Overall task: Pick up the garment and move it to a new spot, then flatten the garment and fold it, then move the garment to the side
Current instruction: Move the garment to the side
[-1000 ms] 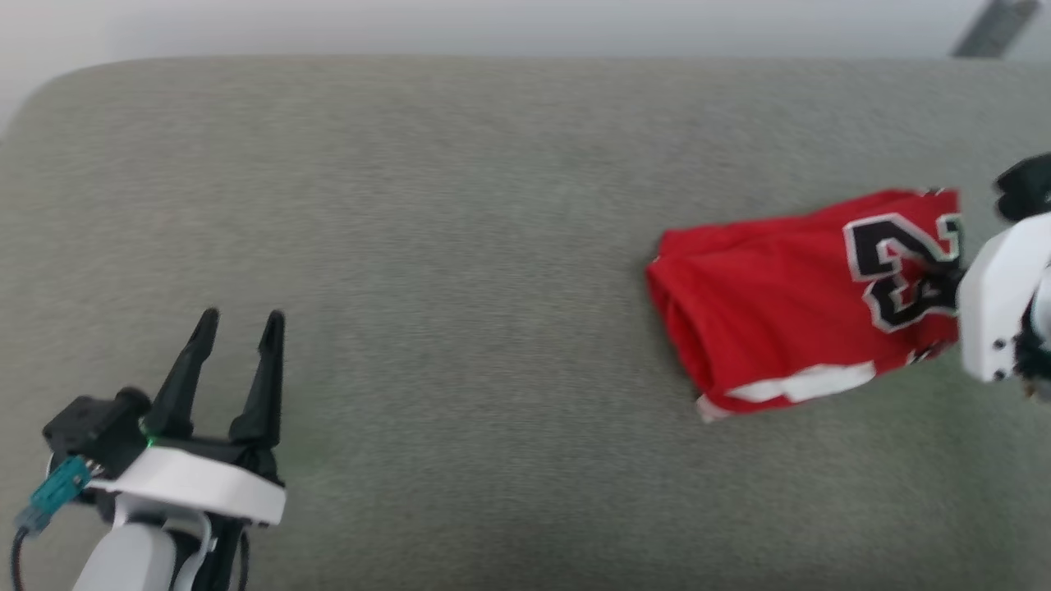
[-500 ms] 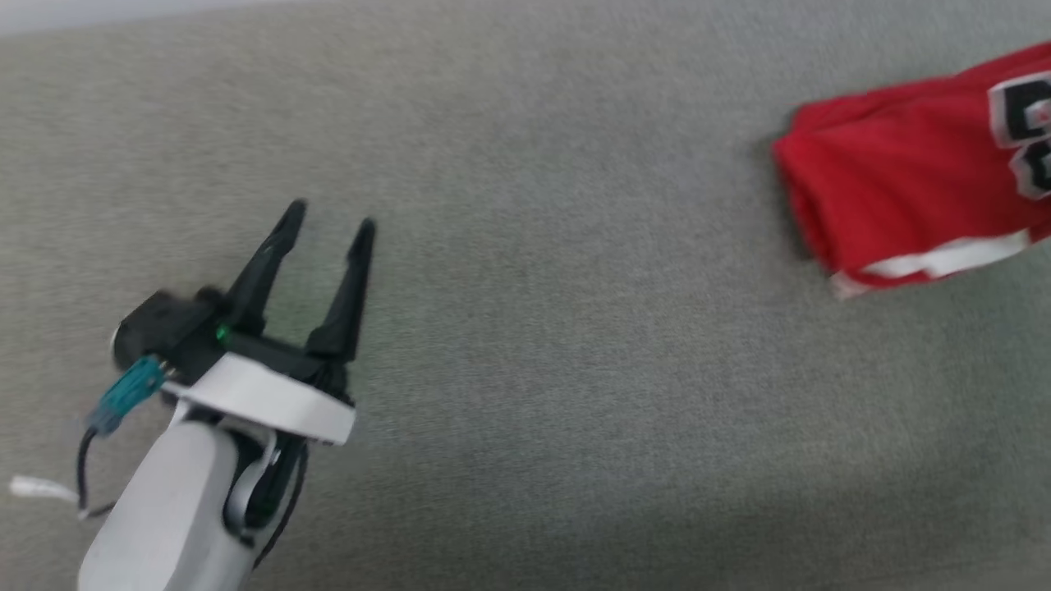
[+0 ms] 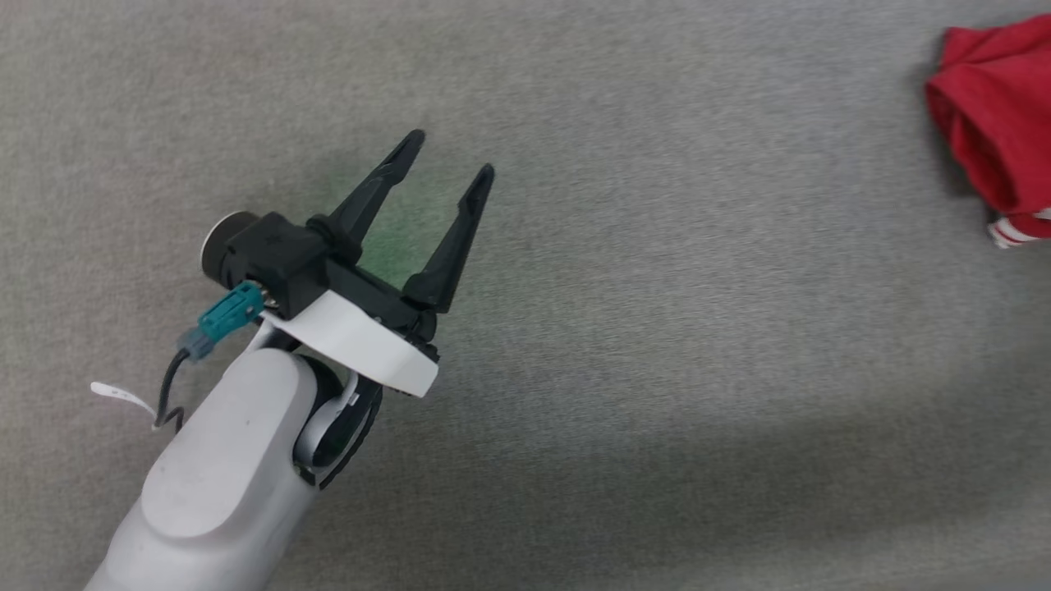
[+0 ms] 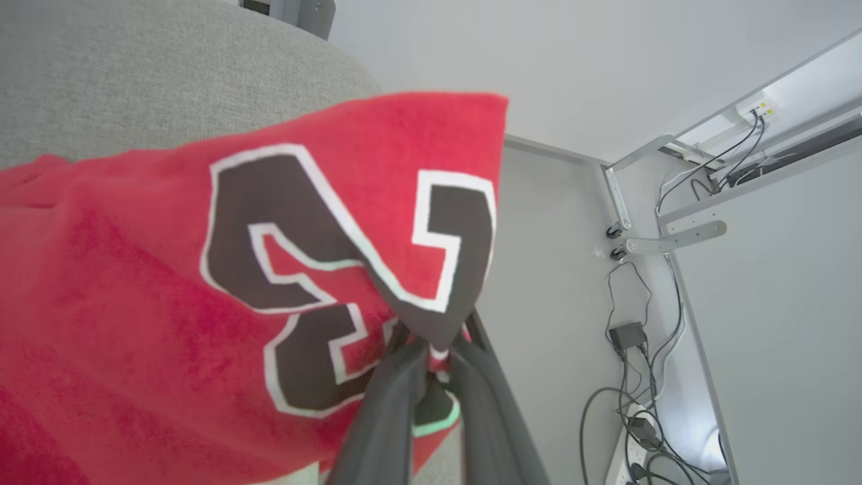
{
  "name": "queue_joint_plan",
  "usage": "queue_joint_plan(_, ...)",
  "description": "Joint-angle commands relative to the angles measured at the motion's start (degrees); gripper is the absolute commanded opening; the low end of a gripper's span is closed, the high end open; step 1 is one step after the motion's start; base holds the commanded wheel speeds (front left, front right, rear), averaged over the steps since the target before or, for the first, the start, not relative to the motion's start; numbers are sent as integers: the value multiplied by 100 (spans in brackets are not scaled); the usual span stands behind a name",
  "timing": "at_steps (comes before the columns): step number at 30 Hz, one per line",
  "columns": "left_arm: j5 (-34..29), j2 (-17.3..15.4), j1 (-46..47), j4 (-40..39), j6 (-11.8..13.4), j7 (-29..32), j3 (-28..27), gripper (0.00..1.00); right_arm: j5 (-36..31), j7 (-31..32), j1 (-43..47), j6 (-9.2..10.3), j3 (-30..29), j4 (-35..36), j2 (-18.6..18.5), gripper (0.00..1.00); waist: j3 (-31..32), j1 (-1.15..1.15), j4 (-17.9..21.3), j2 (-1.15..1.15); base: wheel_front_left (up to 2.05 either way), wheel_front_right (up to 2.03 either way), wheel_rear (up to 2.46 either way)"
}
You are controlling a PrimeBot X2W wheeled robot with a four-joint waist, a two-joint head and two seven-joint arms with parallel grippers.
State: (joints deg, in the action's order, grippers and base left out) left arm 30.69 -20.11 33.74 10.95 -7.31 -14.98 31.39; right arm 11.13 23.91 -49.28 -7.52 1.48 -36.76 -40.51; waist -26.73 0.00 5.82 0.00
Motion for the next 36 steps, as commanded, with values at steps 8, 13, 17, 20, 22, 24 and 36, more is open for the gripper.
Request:
queue_joint_plan(8, 112, -35, 249, 89, -20, -25, 114, 100, -718, -574, -365, 7, -634, -1217, 393, 0, -241, 0, -357, 0, 0, 0, 0)
queue_joint_plan(13, 106, -64, 172, 89, -20, -24, -8, 100, -1020, -742, -517, 7, -869, -1529, 489, 100, -205, 0, -409, 0, 0, 0, 0)
queue_joint_plan(17, 161, -93, 3, 90, -20, -25, -209, 100, -1068, -895, -641, 7, -1061, -1750, 605, 100, -29, 0, -414, 0, 0, 0, 0)
queue_joint_plan(20, 215, -99, -154, 105, -20, -25, -350, 100, -986, -1078, -623, 7, -1211, -1861, 702, 100, 155, 0, -414, 0, 0, 0, 0)
queue_joint_plan(22, 285, -111, -278, 111, -20, -24, -424, 100, -886, -1205, -568, 7, -1218, -1874, 777, 100, 282, 0, -414, 0, 0, 0, 0)
queue_joint_plan(24, 309, -165, -380, 114, -20, -25, -528, 100, -790, -1389, -519, 7, -1184, -1841, 853, 100, 403, 0, -416, 0, 0, 0, 0)
queue_joint_plan(36, 310, -178, -1325, -31, -20, -25, -1343, 100, 303, -2453, 512, 7, -464, -959, 1388, 100, 1243, 0, -526, 0, 0, 0, 0)
